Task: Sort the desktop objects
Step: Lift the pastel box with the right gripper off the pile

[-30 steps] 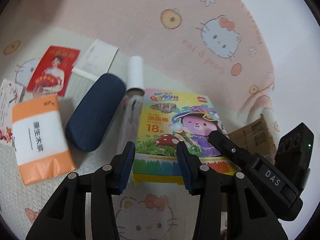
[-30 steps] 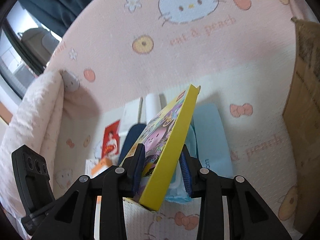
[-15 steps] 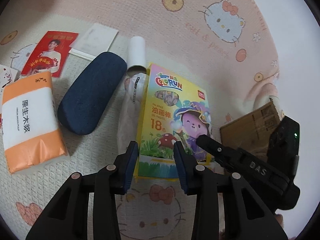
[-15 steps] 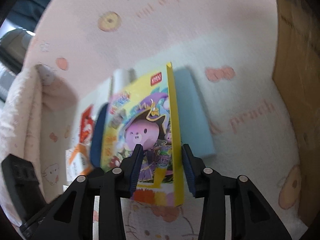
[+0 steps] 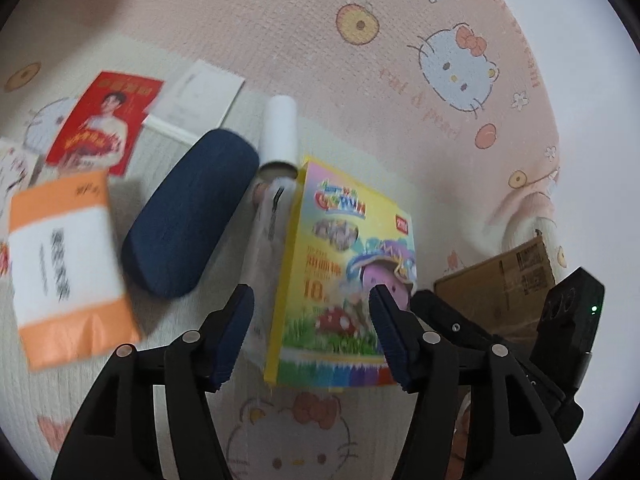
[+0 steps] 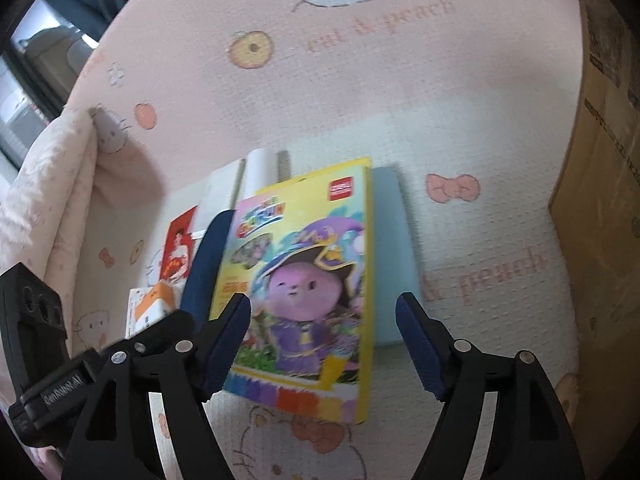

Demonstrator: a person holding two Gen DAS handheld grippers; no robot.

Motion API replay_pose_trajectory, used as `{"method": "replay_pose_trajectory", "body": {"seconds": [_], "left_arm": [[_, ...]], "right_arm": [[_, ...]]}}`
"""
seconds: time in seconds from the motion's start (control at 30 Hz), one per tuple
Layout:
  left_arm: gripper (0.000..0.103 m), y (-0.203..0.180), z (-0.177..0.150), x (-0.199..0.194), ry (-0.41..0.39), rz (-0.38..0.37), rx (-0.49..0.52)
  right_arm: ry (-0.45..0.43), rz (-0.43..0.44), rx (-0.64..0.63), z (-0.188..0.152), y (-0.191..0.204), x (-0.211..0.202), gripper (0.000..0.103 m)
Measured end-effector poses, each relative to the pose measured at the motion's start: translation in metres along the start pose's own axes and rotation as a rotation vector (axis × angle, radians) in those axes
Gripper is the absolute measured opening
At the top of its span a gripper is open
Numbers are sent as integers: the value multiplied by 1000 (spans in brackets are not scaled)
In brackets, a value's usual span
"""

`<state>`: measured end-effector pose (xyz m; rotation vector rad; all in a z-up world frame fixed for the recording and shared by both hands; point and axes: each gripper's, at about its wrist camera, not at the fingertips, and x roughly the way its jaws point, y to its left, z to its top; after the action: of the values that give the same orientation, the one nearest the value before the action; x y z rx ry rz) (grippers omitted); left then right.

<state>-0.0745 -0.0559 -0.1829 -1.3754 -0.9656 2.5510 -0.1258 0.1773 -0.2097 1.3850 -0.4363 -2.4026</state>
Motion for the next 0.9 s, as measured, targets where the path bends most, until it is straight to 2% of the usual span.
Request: {"method": "replay_pose_trajectory", "body": {"seconds": [0.13,0.27,0.33,0.4,0.47,0.53,0.6,0.77,0.9], "left_arm": [[64,2,20,23,44,-26,19],[64,5,31,43,92,-68,4],[64,5,32,51,113,-83,-5],[63,6,29,56,133,-103,-24],[61,7,24,57,138,-103,-42],[49,7,20,55,134,-81,-40],[44,8,18,53,135,-67,-35],[42,17,15,47,148,-75,-79],[39,17,15,43,151,-79,-75]], "right_arm": [[1,-14,8,7,-9,6,74],[23,10,4,13,-14,18,73],[35,10,18,15,-18,26,67],[48,21,50,16,-24,33,54],[52,65,104,18,-30,37,50],[58,100,138,18,-32,39,43],[63,106,141,18,-29,40,36],[95,93,119,18,-23,42,36],[116,104,134,17,-28,45,37]]}}
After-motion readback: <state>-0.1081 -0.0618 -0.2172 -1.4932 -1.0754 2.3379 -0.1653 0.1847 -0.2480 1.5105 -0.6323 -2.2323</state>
